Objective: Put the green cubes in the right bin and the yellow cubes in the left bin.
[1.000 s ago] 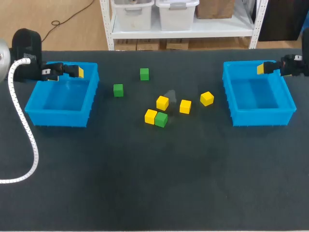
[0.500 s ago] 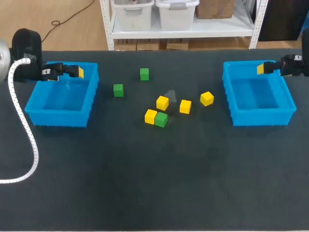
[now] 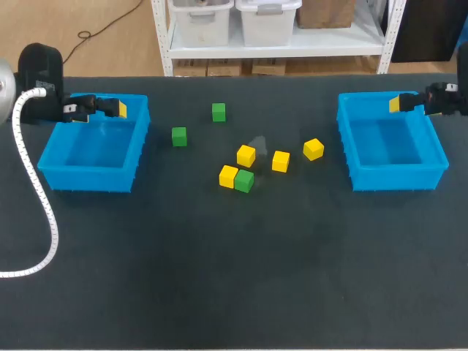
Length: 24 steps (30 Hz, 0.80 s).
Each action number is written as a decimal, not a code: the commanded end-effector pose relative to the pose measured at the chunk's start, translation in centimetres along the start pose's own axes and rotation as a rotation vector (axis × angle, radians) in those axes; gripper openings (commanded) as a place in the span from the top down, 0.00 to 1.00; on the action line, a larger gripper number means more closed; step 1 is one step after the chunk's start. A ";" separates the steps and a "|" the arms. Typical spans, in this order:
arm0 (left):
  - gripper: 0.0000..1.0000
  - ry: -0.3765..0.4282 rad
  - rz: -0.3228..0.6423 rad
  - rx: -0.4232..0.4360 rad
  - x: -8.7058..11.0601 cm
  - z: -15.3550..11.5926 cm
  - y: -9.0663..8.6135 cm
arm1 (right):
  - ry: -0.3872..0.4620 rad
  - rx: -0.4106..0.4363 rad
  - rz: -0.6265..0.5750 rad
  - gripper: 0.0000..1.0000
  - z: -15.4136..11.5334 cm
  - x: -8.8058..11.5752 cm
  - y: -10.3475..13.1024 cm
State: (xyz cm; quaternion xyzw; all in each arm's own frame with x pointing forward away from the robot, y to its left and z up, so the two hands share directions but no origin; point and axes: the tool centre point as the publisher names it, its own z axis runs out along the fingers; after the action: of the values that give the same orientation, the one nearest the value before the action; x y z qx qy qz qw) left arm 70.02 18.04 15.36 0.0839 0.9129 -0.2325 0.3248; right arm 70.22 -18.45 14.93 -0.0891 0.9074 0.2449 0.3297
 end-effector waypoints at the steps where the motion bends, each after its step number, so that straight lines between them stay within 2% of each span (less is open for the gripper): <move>1: 0.00 -0.008 0.003 0.016 0.2 0.0 0.3 | 0.000 -0.002 0.000 0.00 0.0 0.0 0.0; 11: 0.00 -0.008 0.003 0.016 0.2 0.0 0.3 | 0.006 0.002 -0.015 0.00 0.1 -0.3 0.3; 17: 0.00 -0.008 0.003 0.016 0.2 0.0 0.3 | 0.044 0.018 -0.139 0.00 2.0 -2.8 2.9; 20: 0.00 -0.008 0.003 0.016 0.2 0.0 0.3 | 0.061 -0.011 -0.191 0.00 3.2 -4.0 4.5; 24: 0.00 -0.008 0.003 0.016 0.2 0.0 0.3 | 0.102 -0.055 -0.287 0.00 5.2 -4.6 7.1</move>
State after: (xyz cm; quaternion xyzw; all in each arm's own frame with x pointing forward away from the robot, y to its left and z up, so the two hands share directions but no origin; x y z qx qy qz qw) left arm 70.02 18.04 15.36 0.0839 0.9129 -0.2325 0.3248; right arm 72.47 -11.57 17.59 -0.2217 0.8955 0.2036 0.3277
